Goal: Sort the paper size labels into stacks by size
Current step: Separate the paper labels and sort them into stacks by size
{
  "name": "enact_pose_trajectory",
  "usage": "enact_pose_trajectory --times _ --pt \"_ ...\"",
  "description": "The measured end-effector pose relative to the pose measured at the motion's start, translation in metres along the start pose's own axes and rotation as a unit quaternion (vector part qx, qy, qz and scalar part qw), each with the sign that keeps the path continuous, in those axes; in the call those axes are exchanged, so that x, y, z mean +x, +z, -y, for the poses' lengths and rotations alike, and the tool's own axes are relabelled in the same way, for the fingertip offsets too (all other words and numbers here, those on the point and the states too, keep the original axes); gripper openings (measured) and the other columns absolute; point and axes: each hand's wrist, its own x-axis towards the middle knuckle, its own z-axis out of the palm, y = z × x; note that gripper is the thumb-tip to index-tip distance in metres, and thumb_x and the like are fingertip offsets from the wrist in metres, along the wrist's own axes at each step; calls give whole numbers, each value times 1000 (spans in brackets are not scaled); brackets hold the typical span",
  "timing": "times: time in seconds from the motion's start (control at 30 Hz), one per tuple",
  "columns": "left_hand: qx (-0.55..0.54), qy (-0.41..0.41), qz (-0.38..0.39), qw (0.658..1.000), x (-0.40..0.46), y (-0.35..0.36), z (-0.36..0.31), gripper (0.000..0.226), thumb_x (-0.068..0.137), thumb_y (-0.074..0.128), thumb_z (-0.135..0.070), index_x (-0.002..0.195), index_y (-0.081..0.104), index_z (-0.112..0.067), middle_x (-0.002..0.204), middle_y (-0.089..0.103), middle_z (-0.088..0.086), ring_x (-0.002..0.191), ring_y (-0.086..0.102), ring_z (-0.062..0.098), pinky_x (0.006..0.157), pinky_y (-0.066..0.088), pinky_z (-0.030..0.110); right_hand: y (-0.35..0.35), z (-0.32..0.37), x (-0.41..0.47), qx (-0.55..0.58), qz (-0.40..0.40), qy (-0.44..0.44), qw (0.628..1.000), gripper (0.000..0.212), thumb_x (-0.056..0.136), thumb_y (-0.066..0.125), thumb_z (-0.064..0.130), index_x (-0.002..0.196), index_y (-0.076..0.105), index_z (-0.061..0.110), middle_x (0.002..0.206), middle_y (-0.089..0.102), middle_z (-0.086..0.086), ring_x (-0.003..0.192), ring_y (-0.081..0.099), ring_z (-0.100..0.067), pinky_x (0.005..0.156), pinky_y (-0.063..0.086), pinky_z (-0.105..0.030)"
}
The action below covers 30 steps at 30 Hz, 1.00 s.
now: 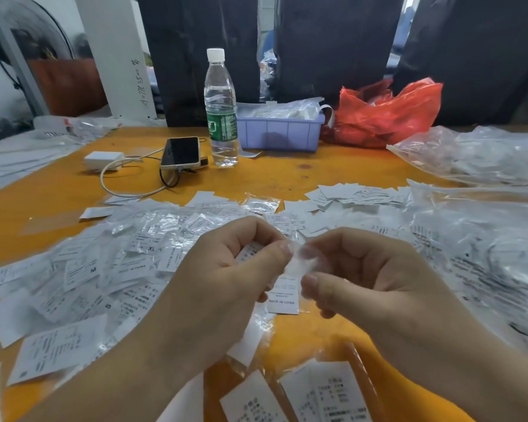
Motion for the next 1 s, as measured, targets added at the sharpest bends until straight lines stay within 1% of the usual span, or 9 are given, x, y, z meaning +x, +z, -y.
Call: enact_pose_trajectory --times 0.07,0.17,0.27,0.33,0.47,0.57,0.67,0.8,1.0 --pt "-16 -9 -3 1000 1 0 2 19 78 60 -41 76 70 -24 66 62 -3 60 59 9 58 51 23 0 -1 0 -11 9 8 1000 23 70 69 38 91 72 27 69 63 -5 68 58 -34 61 53 -49" --pt "-30 -23 0 999 1 0 3 21 78 58 -40 77 72 -25 66 63 -4 60 61 10 57 52 25 -3 -3 2 0 -20 7 1000 13 74 66 29 84 75 27 68 68 0 61 62 -12 59 53 -31" --pt "-31 -25 8 999 1 1 2 19 75 59 -39 76 73 -26 66 65 -4 61 61 9 56 53 23 -9 -2 6 23 -65 5 998 3 80 73 24 80 76 22 64 66 1 58 58 -11 56 51 -26" --pt "-36 -28 12 999 1 2 1 18 74 60 -38 75 73 -26 66 65 -4 61 61 8 56 52 20 -11 -3 6 36 -79 7 996 7 85 72 19 79 75 18 63 63 1 56 56 -12 55 50 -25" --pt "-35 -29 7 999 0 2 0 17 73 61 -38 73 72 -24 64 63 -5 59 60 8 56 51 18 -9 -3 5 48 -76 25 996 18 76 67 32 79 74 15 60 60 0 54 55 -15 58 49 -28" --pt "-36 -33 -2 999 1 -1 1 17 73 63 -39 71 70 -24 60 61 -5 57 59 9 56 50 18 -9 -3 5 39 -74 31 996 22 75 67 35 77 72 13 58 58 -1 53 55 -15 61 48 -38" --pt "-25 -36 -7 999 2 -2 3 21 69 67 -48 72 70 -27 62 62 -6 59 61 9 57 51 20 -8 -2 5 40 -73 28 996 26 75 68 37 74 70 11 54 54 2 51 53 -14 60 46 -35" --pt "-17 -30 5 999 2 -2 4 41 58 66 -65 79 71 -30 68 64 -7 64 62 8 59 52 21 -6 0 4 50 -72 30 996 30 73 69 41 68 67 12 48 48 4 47 50 -13 56 44 -29" --pt "-12 -24 20 999 1 0 2 21 74 65 -46 79 72 -27 66 64 -5 62 60 9 60 51 20 -6 3 4 34 -61 40 997 41 68 67 60 58 63 20 42 45 7 46 48 -14 63 42 -47"
